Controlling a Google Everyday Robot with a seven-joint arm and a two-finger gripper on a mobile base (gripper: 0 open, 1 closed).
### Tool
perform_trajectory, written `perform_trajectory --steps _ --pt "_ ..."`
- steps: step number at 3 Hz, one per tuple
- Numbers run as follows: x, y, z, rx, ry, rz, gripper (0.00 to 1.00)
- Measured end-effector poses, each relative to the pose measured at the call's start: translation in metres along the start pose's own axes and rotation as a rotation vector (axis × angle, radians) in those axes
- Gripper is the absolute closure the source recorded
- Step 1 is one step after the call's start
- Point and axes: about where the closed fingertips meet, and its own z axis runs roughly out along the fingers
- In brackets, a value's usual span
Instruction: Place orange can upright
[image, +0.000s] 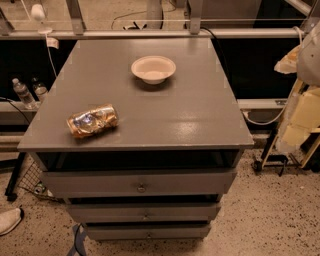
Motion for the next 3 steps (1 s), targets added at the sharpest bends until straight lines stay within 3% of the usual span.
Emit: perform_trajectory --steps 1,2,3 --pt "-0.008 -0.002 0.002 0.001 -0.002 -0.028 0.00" --pt "-0.087 -0.020 0.034 -0.036 -0.030 -0.281 0.00" --pt "-0.174 -0.018 0.069 -0.103 -0.097 -0.498 0.00"
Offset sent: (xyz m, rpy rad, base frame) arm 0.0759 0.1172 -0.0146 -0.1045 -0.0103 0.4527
